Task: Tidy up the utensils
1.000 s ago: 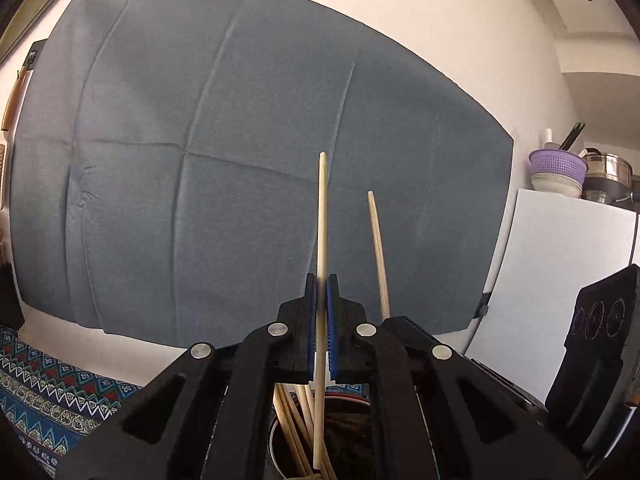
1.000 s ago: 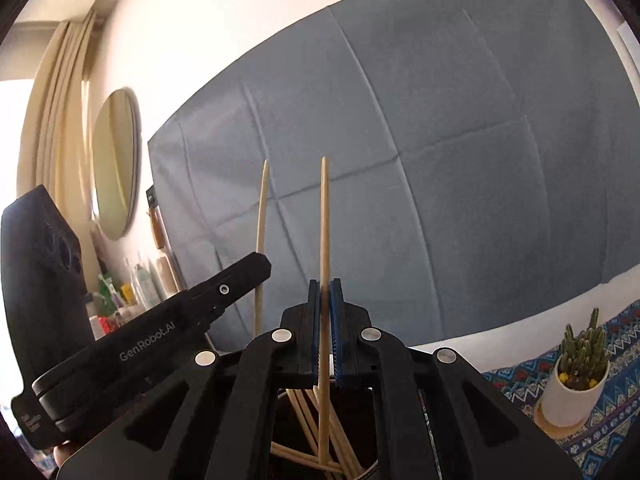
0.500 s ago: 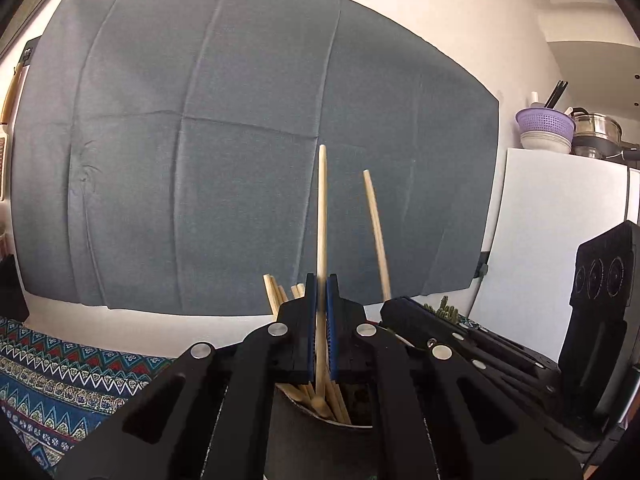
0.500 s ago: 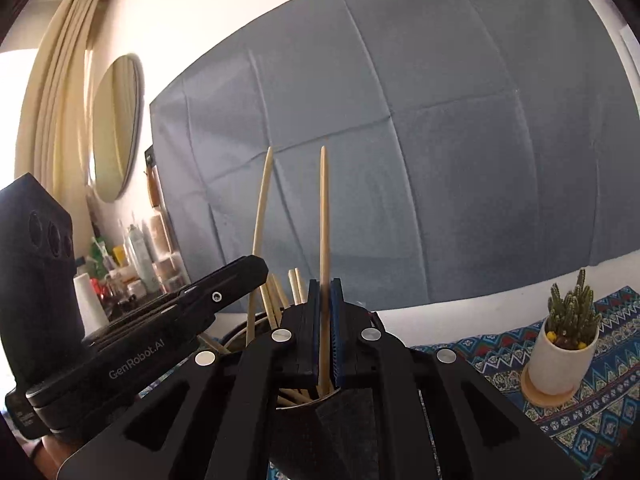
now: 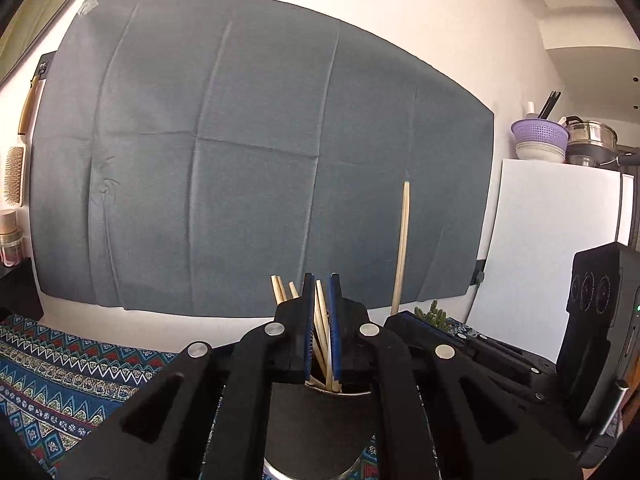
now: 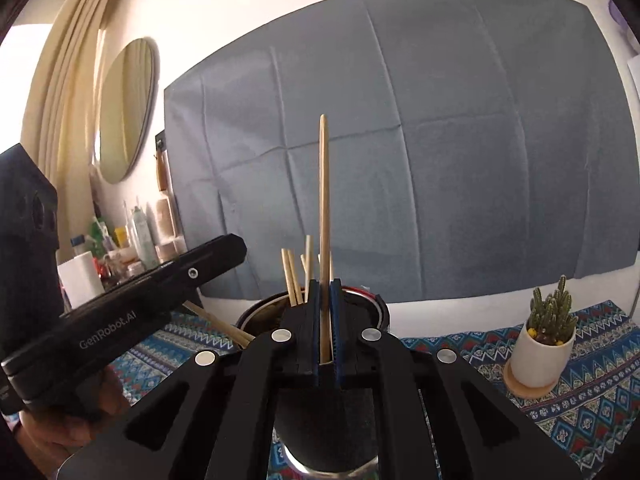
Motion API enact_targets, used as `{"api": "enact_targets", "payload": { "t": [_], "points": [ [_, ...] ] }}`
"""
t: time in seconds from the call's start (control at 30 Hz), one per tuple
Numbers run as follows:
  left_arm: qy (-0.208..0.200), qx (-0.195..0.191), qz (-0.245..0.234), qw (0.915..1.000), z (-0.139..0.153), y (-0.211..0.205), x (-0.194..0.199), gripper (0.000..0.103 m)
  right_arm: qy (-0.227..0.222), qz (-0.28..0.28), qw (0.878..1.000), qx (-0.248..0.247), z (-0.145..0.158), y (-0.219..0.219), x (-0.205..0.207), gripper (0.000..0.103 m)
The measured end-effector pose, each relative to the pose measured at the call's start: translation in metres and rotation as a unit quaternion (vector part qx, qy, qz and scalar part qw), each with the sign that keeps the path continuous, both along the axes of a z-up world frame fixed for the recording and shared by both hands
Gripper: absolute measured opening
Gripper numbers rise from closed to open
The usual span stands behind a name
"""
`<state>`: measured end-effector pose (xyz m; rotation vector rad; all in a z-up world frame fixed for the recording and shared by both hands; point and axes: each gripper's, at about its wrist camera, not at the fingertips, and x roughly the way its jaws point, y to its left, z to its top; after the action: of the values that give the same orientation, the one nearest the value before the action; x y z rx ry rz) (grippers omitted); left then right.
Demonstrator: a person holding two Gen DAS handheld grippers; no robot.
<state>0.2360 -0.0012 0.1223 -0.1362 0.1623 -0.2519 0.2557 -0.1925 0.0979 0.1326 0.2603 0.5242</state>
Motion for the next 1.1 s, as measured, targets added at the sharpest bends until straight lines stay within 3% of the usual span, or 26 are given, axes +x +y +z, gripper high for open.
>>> {"api": "enact_targets", "payload": {
  "t": [0.07,0.17,0.23,0.3,0.37,0.4,0.43,0.5,0.6,0.7,0.93,1.1],
  "points": [
    [-0.002,0.001,0.004,1.0000,0.002,0.002,-0.004,0.013,0.003,-0.009,1.000,0.002,-0.001,-0.005,-0.002,0.009],
    [-0.008,-0.004,0.011,0.9999,0.006,0.007,-0.009,0.031,0.012,-0.022,1.000,0.013,-0.002,-0.014,-0.003,0.012],
    [-0.009,-0.004,0.015,0.9998,0.007,0.011,-0.011,0.039,0.011,-0.030,0.999,0.011,0.000,-0.018,-0.005,0.050],
    [-0.011,-0.002,0.021,0.9997,0.007,0.014,-0.013,0.064,-0.001,-0.043,0.999,0.000,0.002,-0.023,-0.010,0.053],
    [-0.010,-0.004,0.033,0.9994,0.005,0.019,-0.016,0.078,0.003,-0.049,0.999,-0.007,0.003,-0.029,-0.011,0.060],
    [-0.006,-0.008,0.038,0.9992,0.004,0.022,-0.016,0.093,0.005,-0.056,0.998,-0.011,0.003,-0.031,-0.012,0.069],
    [-0.001,-0.012,0.044,0.9990,0.003,0.025,-0.017,0.099,0.003,-0.062,0.998,-0.014,0.002,-0.035,-0.014,0.080],
    [0.009,-0.017,0.042,0.9989,0.000,0.030,-0.019,0.097,0.002,-0.064,0.998,-0.018,0.001,-0.040,-0.019,0.089],
    [0.011,-0.003,0.038,0.9992,-0.005,0.034,-0.029,0.097,0.008,-0.062,0.997,-0.036,-0.004,-0.046,-0.025,0.091],
    [0.004,-0.016,0.023,0.9996,-0.007,0.043,-0.047,0.097,0.013,-0.059,0.997,-0.053,-0.007,-0.050,-0.034,0.093],
    [0.021,-0.007,0.010,0.9997,-0.010,0.054,-0.090,0.097,0.048,-0.040,0.998,0.008,-0.013,-0.079,-0.069,0.095],
    [0.027,0.018,0.035,0.9989,-0.017,0.055,-0.135,0.097,0.085,-0.028,0.996,-0.002,-0.014,-0.082,-0.090,0.095]
  ]
}}
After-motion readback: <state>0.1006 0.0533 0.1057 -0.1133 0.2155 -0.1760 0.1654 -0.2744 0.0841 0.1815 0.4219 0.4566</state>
